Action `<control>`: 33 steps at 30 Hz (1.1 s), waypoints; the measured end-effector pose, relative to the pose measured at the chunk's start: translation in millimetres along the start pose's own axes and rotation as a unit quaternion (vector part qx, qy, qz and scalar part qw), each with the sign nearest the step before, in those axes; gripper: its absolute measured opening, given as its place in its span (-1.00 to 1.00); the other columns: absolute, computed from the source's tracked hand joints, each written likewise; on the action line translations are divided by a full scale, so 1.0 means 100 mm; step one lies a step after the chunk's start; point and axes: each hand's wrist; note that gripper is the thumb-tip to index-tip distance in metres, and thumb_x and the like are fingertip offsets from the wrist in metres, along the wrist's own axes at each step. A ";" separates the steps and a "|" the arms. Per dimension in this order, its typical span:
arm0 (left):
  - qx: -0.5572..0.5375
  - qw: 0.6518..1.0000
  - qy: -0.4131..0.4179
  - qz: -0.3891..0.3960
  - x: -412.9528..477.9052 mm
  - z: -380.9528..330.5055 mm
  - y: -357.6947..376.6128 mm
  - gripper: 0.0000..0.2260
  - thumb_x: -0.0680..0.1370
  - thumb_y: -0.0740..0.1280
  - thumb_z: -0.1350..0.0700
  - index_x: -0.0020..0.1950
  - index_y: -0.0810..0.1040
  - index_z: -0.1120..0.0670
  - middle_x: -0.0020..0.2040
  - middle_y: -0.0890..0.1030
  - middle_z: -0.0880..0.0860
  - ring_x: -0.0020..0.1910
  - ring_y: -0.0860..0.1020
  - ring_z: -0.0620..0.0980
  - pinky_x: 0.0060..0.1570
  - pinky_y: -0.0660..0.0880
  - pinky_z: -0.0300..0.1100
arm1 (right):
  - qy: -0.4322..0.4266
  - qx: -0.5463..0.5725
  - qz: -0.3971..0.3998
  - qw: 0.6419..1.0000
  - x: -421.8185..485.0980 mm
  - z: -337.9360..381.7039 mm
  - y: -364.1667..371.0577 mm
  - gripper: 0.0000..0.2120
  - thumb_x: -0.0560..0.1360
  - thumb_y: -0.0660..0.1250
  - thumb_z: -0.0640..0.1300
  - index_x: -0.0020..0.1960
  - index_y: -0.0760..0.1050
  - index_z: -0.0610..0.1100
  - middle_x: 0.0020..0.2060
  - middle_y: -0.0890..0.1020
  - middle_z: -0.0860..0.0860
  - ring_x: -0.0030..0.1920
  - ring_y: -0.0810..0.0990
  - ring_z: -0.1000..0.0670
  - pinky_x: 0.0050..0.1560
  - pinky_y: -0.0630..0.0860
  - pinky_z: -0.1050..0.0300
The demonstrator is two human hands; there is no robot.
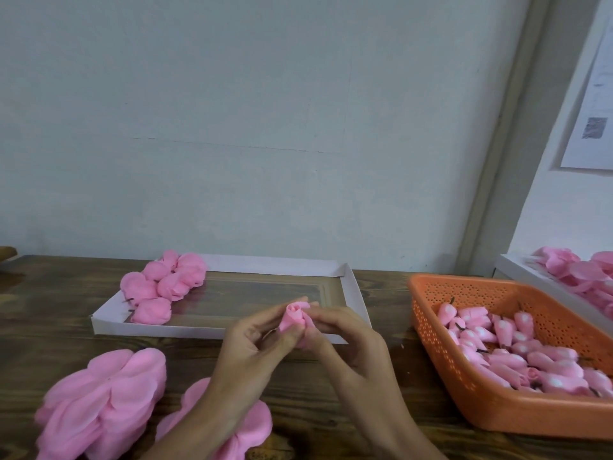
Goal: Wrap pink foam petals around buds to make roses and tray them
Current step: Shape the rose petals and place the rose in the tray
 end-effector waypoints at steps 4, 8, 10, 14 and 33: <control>0.046 0.998 -0.001 0.030 -0.02 -0.01 0.02 -0.75 0.62 0.39 0.00 0.28 0.68 -0.07 0.15 0.74 0.04 0.18 0.69 -0.02 0.01 0.60 -0.28 | 0.025 0.036 0.006 0.999 -0.01 -0.02 0.01 -0.79 0.69 0.33 -0.16 0.20 0.71 0.02 0.14 0.73 0.01 0.19 0.69 -0.08 0.17 0.66 -0.10; 0.036 0.996 0.013 0.079 -0.07 0.03 0.04 -0.79 0.63 0.45 0.05 0.23 0.60 0.07 0.07 0.69 0.11 0.12 0.66 0.00 0.07 0.60 -0.18 | 0.057 0.072 0.011 0.996 -0.03 0.01 0.05 -0.73 0.67 0.26 -0.03 0.19 0.72 -0.04 0.17 0.73 -0.01 0.28 0.66 -0.06 0.28 0.60 -0.23; 0.048 0.995 0.015 0.082 -0.05 0.06 0.05 -0.71 0.55 0.53 0.01 0.21 0.58 0.04 0.00 0.68 0.02 0.03 0.65 -0.08 0.00 0.59 -0.23 | 0.055 0.061 0.018 0.996 -0.04 0.03 0.07 -0.68 0.63 0.25 0.08 0.19 0.71 0.00 0.14 0.74 0.02 0.25 0.68 -0.04 0.29 0.58 -0.21; 0.048 0.998 0.026 0.012 0.05 0.10 0.07 -0.29 0.32 0.45 -0.50 -0.06 0.51 0.16 -0.38 0.59 -0.04 -0.36 0.54 -0.19 -0.24 0.49 -0.33 | 0.043 0.044 0.017 0.998 -0.08 0.07 0.08 -0.67 0.63 0.20 0.15 0.23 0.65 0.07 0.08 0.76 0.04 0.16 0.72 -0.05 0.16 0.64 -0.22; 0.191 0.981 -0.020 0.017 0.01 0.14 -0.05 -0.48 0.42 0.43 0.58 0.08 0.60 -0.04 -0.06 0.74 -0.19 -0.08 0.69 -0.22 -0.09 0.58 -0.39 | -0.074 -0.198 0.124 0.970 0.02 0.06 -0.12 -0.80 0.49 0.54 0.17 0.11 0.68 0.23 0.21 0.48 0.22 0.22 0.61 0.07 0.15 0.54 0.31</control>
Point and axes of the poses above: each hand's wrist, its own x-axis towards the middle knuckle, its own y-axis out of the palm, z = x × y
